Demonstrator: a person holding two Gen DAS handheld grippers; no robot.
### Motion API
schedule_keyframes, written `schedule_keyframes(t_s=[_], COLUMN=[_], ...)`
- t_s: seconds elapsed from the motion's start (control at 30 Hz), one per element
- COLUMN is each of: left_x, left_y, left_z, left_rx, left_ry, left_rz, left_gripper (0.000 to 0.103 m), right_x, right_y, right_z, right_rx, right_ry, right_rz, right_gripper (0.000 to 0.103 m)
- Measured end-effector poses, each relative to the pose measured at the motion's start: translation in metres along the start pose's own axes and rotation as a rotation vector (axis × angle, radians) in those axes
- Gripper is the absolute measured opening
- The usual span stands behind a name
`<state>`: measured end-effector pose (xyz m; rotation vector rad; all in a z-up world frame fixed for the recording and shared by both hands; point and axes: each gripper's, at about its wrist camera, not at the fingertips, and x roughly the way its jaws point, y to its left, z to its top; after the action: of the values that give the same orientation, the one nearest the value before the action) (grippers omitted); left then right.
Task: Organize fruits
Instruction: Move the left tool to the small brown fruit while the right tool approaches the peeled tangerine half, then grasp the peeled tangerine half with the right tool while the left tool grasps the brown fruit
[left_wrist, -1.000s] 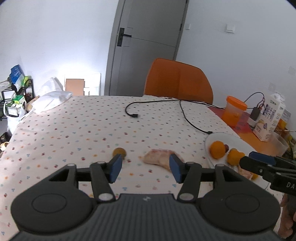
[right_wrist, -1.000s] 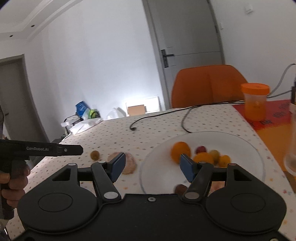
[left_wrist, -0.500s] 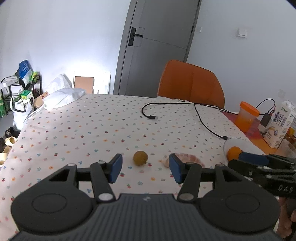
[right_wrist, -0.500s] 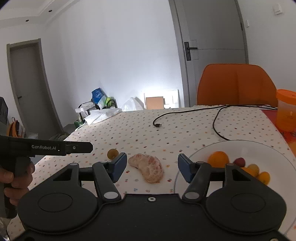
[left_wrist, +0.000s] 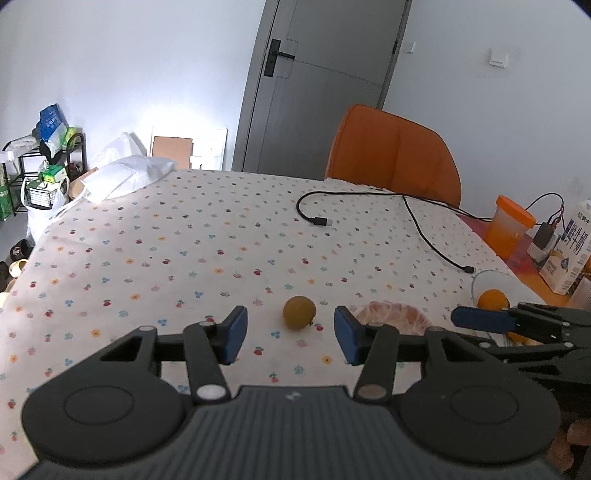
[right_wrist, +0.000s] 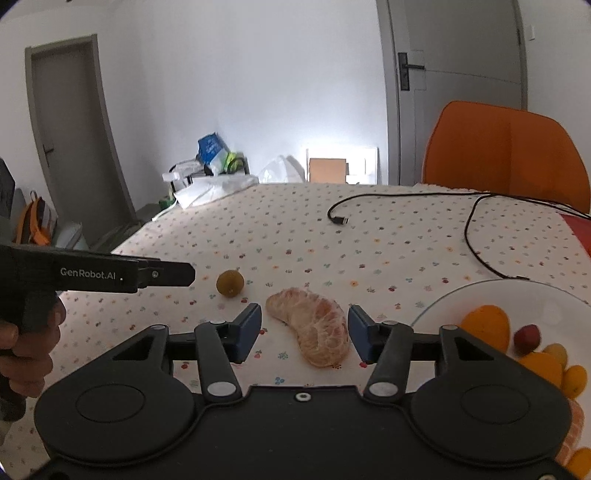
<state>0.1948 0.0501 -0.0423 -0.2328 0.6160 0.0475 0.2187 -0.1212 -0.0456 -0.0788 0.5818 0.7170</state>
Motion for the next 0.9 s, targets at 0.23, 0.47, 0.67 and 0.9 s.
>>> schedule_keyframes(t_s=[0.23,0.47,0.67,0.9], left_x=[0.013,0.027,0.039,0.048], left_y=[0.002,0.003,0.002,0.001], left_z=[0.002,0.001,0.002,0.0], left_rx=[-0.006,-0.01,-0.013,-0.014], left_ry=[0.016,0.036,0.052,0.06], left_rz=[-0.001,-0.007,-0.017,-0.022], left_gripper=[0.048,0.044,0.039,0.034], right_x=[0.02,0.044,0.053,0.054], right_y=[0.001,0.003,0.007,0.009], right_z=[0.005,0.011,0.01,0.007], right_rx=[-0.054,-0.131,-0.157,-0.166], right_ry=[0.044,0.1,0.141,0.14], right_rz=[-0.01,-0.017,-0.029,-0.056], right_gripper=[0.053,0.053,0.055,0.051])
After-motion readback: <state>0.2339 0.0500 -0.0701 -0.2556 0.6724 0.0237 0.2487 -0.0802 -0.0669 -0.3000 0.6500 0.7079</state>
